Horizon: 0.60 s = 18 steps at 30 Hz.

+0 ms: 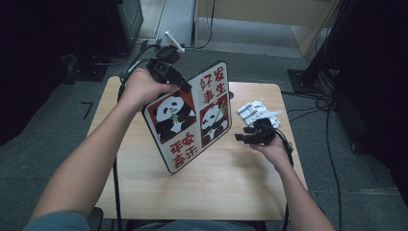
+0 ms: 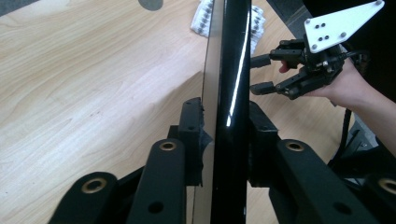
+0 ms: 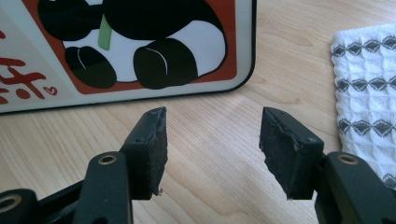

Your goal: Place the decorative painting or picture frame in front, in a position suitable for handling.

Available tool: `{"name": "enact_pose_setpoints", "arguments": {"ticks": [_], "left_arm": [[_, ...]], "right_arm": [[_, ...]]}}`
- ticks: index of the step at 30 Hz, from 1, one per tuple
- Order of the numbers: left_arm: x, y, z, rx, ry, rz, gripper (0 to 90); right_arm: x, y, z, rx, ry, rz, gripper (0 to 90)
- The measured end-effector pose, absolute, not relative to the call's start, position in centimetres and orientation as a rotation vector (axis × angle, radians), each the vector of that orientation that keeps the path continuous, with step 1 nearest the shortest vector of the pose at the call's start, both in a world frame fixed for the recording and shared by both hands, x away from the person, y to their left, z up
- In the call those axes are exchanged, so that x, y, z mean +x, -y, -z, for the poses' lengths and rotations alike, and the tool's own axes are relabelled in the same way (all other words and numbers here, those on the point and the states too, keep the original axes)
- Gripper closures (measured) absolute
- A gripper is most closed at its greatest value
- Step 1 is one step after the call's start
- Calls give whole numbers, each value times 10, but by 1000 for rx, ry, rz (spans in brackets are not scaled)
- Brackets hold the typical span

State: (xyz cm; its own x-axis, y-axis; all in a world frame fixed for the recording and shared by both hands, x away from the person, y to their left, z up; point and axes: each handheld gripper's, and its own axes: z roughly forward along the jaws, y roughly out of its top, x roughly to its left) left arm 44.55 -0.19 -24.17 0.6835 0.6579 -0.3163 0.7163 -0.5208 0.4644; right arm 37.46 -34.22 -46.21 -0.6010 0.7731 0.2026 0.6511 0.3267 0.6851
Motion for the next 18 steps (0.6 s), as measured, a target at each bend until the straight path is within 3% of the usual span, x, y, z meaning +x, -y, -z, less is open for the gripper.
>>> {"name": "enact_pose_setpoints", "arguments": {"ticks": [10, 18], "left_arm": [[452, 1, 246, 2340, -1112, 161, 588], [450, -1, 244, 2304, -1102, 150, 539]], "right_arm": [[377, 339, 461, 1302, -2434, -1121, 429], [379, 342, 460, 1299, -2424, -1129, 429]]}}
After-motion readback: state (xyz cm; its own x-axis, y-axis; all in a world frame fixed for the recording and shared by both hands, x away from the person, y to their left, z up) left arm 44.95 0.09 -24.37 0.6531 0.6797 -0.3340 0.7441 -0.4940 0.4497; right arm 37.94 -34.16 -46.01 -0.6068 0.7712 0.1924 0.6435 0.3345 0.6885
